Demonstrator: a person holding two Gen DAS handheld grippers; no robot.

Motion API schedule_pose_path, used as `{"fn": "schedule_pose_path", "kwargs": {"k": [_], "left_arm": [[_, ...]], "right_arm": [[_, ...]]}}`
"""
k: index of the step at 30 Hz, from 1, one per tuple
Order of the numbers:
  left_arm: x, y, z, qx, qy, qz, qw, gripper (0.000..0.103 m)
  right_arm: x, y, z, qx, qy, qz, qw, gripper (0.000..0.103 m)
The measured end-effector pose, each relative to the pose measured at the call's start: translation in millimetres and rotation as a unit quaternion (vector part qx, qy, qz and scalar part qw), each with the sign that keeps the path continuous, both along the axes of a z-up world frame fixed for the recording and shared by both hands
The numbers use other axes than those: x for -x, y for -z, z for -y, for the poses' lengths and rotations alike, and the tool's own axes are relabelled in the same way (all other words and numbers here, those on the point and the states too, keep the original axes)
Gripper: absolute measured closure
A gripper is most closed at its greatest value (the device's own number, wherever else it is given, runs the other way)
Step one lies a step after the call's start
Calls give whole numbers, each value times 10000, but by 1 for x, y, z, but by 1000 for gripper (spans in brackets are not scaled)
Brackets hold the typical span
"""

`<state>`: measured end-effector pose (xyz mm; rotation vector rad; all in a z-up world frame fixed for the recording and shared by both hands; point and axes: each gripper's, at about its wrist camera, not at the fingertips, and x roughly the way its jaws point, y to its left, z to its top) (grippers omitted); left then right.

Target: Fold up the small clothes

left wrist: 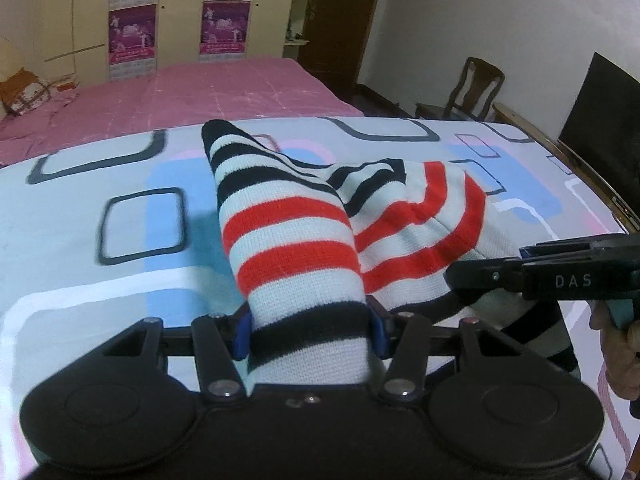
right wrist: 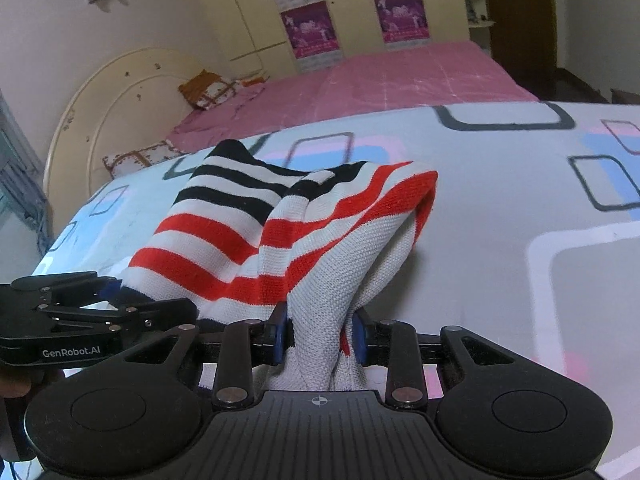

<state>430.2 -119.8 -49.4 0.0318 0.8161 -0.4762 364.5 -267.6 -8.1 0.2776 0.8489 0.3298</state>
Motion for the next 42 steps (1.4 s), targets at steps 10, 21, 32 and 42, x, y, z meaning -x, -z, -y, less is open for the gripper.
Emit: {"fn": "schedule_pose_path", "kwargs": {"k": [10, 21, 32, 42], "left_arm": [[-1, 27, -26, -51, -341, -86, 9994, 50], [-3, 54, -99, 59, -618, -388, 9973, 50], [-11, 78, -131, 644, -655, -659, 9936, 21], [-42, 50, -124, 391, -356, 53, 9986, 62]], "right_arm": [[-10, 2, -95, -46, -403, -10, 9992, 72], [-21, 31, -175, -84, -756, -220, 9969, 72], [-33, 67, -158, -503, -495, -775, 9945, 67], [-54, 20, -170, 139, -559, 172, 9982, 78]]}}
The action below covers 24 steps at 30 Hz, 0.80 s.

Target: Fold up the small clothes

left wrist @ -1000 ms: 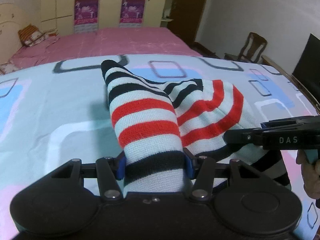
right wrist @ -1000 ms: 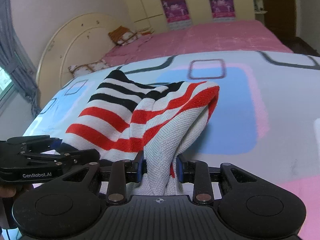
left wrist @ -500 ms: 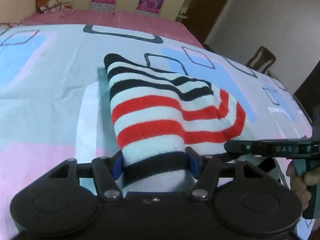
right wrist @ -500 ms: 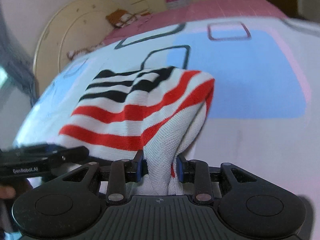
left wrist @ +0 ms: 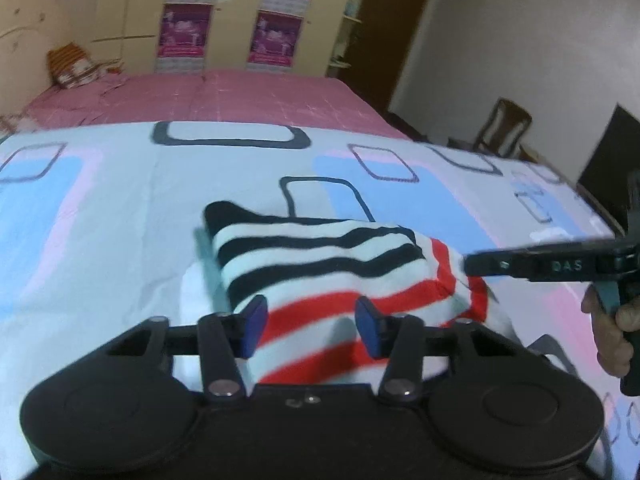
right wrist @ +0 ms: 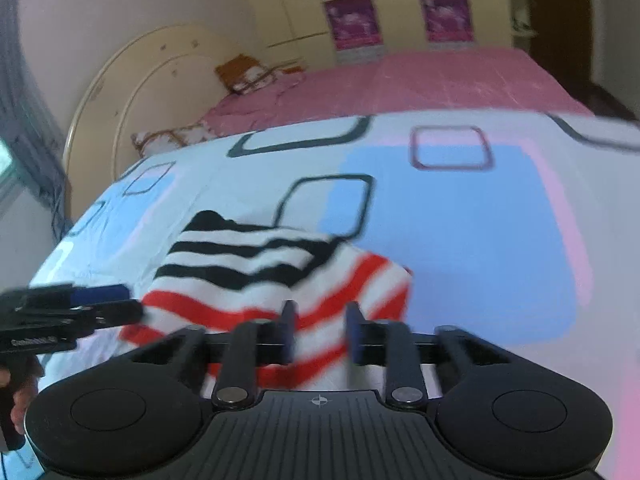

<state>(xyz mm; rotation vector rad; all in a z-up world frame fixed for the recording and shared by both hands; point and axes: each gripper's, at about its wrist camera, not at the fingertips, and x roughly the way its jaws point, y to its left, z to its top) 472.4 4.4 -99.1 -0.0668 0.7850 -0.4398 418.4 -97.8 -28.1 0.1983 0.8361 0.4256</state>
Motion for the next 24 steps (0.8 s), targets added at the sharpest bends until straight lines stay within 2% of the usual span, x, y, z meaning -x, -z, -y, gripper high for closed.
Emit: {"fn": "schedule_pose_path", "kwargs": {"k": [3, 5, 6, 9, 11, 15, 18, 21, 24], "left_arm": [[-8, 14, 13, -243, 199, -207, 9993, 62], [-7, 21, 16, -351, 267, -191, 9988, 62], [-6, 22, 15, -317, 255, -175, 9990, 62], [-3, 19, 12, -322, 277, -184, 9989, 62], [6, 8, 9, -272, 324, -90, 9991, 70], [41, -8, 1, -143, 484, 118, 9987, 72], [71, -10, -1, -106, 581, 54, 9982, 81], [95, -4, 2, -127, 675, -67, 9976, 81], [100, 13, 6, -244, 628, -181, 9976, 82]], "right_arm": [[-14, 14, -22, 418, -239, -26, 9988, 82], [-23, 36, -25, 984, -157, -204, 9948, 86], [-26, 42, -20, 1020, -93, -250, 9944, 86], [-26, 40, -7, 703, -17, -328, 9970, 86], [-17, 29, -2, 614, 60, -222, 9979, 86], [23, -2, 3, 432, -183, 127, 9988, 86], [55, -16, 4, 401, -392, 201, 9982, 86], [82, -14, -6, 577, -709, 261, 9955, 86], [92, 7, -18, 1109, -826, 177, 9902, 86]]}}
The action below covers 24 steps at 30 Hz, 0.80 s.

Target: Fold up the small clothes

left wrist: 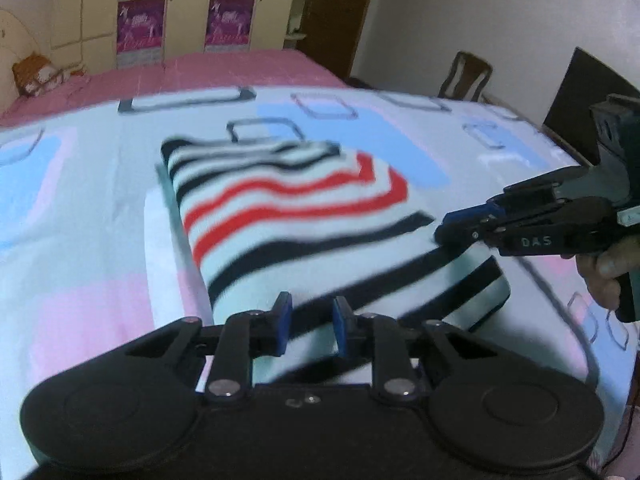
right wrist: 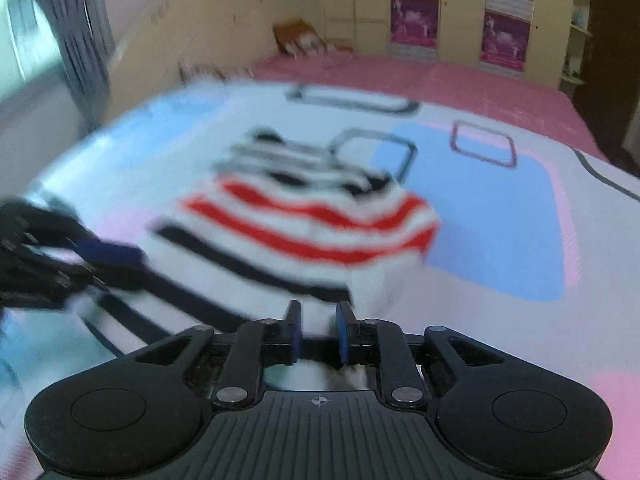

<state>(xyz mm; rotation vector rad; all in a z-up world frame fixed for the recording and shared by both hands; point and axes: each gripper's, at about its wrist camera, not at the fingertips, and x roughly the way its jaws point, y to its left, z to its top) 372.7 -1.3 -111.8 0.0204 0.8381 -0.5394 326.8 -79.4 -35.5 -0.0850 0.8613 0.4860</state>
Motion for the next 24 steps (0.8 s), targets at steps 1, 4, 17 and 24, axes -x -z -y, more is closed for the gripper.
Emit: {"fn": "schedule_pose_path", "kwargs": {"k": [1, 4, 17, 24], "left_arm": [[-1, 5, 0, 68, -45, -28, 10000, 82], [0, 6, 4, 40, -87, 29, 9999, 82], [43, 2, -7, 111, -490, -79, 9987, 85], [43, 15, 7, -119, -741, -42, 9972, 87]], "right_arm": [[-2, 9, 0, 95, 84, -38, 9999, 86], [-9, 20, 1, 126, 260, -49, 9996, 86], [52, 6, -10, 246, -96, -115, 9996, 86], [45, 29, -4, 235, 179, -243, 9993, 86]]}}
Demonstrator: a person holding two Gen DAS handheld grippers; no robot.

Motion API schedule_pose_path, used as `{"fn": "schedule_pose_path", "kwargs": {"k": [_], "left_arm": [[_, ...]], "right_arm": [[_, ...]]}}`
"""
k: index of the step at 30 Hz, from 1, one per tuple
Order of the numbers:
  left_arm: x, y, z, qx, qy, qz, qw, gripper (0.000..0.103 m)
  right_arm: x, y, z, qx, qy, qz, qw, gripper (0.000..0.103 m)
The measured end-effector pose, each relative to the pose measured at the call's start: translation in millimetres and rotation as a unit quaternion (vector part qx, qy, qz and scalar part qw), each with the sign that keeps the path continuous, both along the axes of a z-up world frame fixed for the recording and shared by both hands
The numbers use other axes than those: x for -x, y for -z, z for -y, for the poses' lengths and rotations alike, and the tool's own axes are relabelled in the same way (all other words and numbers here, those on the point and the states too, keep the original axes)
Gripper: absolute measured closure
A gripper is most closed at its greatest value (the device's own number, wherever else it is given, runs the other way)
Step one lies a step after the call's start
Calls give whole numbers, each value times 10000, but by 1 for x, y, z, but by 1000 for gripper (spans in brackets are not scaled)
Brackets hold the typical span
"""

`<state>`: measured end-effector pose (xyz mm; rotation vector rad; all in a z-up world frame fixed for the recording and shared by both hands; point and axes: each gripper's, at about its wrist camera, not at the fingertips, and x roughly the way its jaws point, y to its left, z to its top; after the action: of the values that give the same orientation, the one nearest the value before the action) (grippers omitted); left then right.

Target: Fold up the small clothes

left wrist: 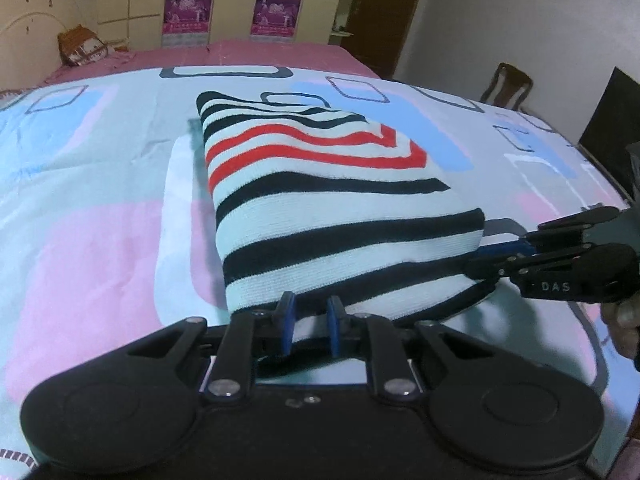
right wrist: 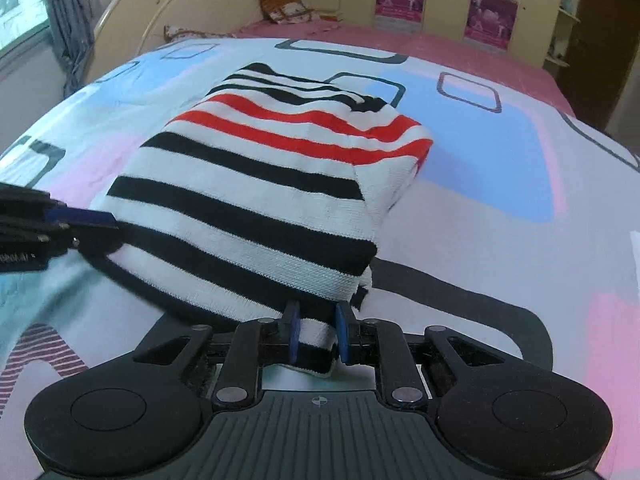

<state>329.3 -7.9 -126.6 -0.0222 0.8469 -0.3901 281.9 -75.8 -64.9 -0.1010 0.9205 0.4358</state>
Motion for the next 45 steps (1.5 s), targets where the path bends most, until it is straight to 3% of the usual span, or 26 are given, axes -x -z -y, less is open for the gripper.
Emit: {"fn": "schedule_pose_path", "kwargs": {"k": [6, 7, 9, 10, 11, 12, 13, 20, 45], "left_arm": [[14, -16, 8, -157, -196, 197, 9995, 87], [19, -22, 8, -137, -267, 266, 9992, 81], [31, -33, 11, -166, -391, 366, 9984, 52], [39, -38, 14, -279, -534, 490, 9970, 11], [47, -42, 17, -414, -717, 689, 9942, 1], [56, -46, 21, -521, -839, 911, 9909, 0], [62, -48, 24, -539, -780, 902, 9914, 0], [102, -66, 43, -483, -820, 856, 9918, 0], [243, -126, 63, -160, -993, 1407, 9849, 0]], "right_arm": [[10, -14, 10, -201, 137, 109, 9996, 86], [15, -20, 14, -266, 188, 215, 9992, 86], [27, -33, 24, -382, 345, 397, 9979, 85], [32, -37, 28, -419, 441, 449, 9971, 67], [38, -41, 33, -407, 611, 511, 9960, 40], [45, -45, 38, -392, 784, 634, 9941, 2], [52, -48, 43, -428, 837, 790, 9924, 0], [99, -64, 60, -420, 1036, 833, 9902, 0], [265, -130, 82, -565, 1460, 1199, 9804, 0]]}}
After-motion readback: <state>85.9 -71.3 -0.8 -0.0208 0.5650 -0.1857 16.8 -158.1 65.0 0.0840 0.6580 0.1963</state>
